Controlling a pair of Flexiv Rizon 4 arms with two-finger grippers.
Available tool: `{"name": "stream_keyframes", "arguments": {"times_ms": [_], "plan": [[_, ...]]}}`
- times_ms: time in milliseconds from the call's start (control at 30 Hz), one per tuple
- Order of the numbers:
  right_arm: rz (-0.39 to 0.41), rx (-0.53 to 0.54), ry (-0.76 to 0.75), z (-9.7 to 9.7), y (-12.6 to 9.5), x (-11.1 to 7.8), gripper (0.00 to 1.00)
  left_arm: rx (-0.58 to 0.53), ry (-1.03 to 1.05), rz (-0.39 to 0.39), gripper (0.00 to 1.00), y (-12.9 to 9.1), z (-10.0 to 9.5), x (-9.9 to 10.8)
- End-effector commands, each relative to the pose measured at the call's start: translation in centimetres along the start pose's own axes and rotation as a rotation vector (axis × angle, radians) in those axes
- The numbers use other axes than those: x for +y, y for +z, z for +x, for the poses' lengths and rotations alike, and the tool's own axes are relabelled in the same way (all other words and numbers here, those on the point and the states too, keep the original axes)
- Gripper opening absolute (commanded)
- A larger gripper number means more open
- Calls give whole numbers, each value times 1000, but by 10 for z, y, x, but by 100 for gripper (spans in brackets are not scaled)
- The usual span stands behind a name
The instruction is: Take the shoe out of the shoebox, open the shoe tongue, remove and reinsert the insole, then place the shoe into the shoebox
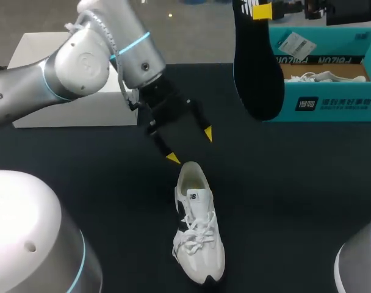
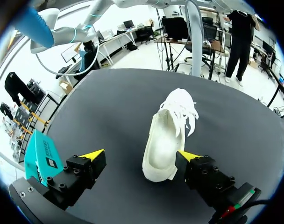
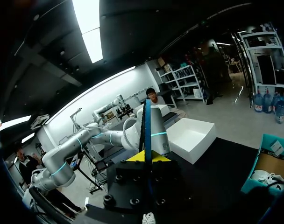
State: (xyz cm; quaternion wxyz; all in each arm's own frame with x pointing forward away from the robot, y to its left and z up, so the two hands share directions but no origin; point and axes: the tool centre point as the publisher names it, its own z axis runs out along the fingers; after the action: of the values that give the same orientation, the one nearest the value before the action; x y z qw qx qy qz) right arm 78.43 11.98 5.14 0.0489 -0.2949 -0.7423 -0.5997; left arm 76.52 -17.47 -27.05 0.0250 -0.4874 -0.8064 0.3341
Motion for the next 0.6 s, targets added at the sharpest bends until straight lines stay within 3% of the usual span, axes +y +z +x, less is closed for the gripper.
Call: {"name": "stream_keyframes", "arguments": {"times_ms": [33,200,600], "plan": [[2,-2,1,0,2,1,0,-653,-110,103,100,-19,28,-5],[2,-2,1,0,2,1,0,-785,-154,139,100,-36,37,-12],[2,-2,1,0,2,1,0,-972,-185,97,100,-54,55,-33]]}}
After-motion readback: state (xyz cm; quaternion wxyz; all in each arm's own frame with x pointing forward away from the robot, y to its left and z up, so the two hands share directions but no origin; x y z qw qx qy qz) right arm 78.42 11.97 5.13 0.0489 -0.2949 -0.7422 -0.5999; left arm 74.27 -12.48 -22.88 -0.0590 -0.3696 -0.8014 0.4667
